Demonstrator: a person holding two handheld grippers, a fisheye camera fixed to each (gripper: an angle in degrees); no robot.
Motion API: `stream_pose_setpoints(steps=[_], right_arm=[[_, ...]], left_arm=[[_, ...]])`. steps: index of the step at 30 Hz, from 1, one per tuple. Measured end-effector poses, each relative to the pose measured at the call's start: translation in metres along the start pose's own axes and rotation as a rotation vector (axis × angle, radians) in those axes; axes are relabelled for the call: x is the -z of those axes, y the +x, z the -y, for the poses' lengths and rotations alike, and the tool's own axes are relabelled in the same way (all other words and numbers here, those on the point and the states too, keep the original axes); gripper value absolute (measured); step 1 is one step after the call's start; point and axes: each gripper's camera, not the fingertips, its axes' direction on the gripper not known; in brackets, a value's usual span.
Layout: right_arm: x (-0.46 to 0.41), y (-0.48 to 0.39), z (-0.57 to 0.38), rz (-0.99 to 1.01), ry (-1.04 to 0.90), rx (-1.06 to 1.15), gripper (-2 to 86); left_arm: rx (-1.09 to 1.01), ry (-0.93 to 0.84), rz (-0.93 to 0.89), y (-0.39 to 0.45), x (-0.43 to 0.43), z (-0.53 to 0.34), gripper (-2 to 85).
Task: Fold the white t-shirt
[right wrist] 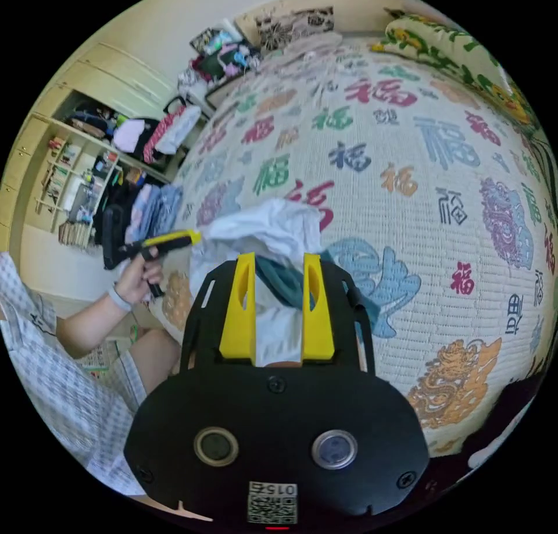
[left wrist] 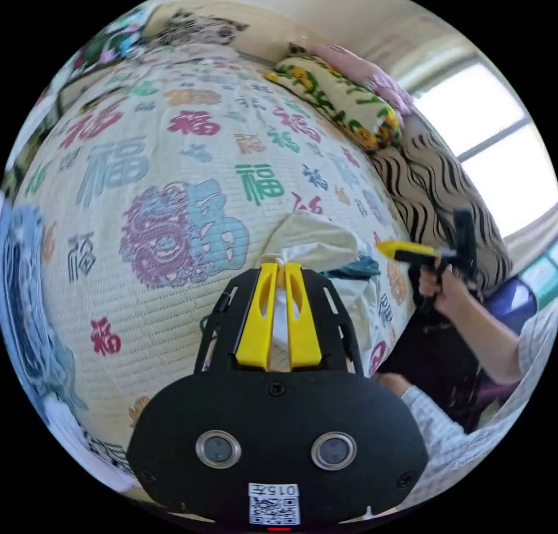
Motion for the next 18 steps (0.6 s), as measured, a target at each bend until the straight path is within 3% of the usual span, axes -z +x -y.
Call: stream_pose_setpoints(steps=[2, 5, 8, 11, 13, 16, 18], right_arm=[[-0.012, 0.003, -0.004, -0.039, -0.109, 0.021, 8.4], [-0.022, -0.003, -0.014, 0.030, -0.204, 0.038, 1.1], [-0.016, -0.020, -0.027, 0.072, -0.193, 0.069, 0.0], [0.005, -0.023, -0.036, -0.068, -0.059, 0.039, 0.6], [0.011, -0.006, -0.032, -0.051, -0.013, -0.072, 2.9], [-0.007, 0.017, -0.023, 0.076, -0.072, -0.185, 7.3], [-0.023, 0.021, -0.025, 0.093, -0.144, -0.256, 5.8]], left_arm=[[0.107, 0.059, 0.153, -0.014, 0.020, -0.004, 1.3], [0.176, 0.006, 0.214, -0.030, 0.030, -0.012, 1.6], [0.172, -0.068, 0.250, -0.024, 0.028, -0.011, 3.9], [0.107, -0.061, 0.268, 0.004, 0.032, 0.002, 6.9], [0.012, -0.007, 0.249, 0.033, 0.035, 0.014, 7.7], [-0.165, 0.007, 0.087, 0.080, 0.017, 0.045, 8.2], [-0.252, -0.029, -0.074, 0.105, -0.013, 0.074, 8.1]])
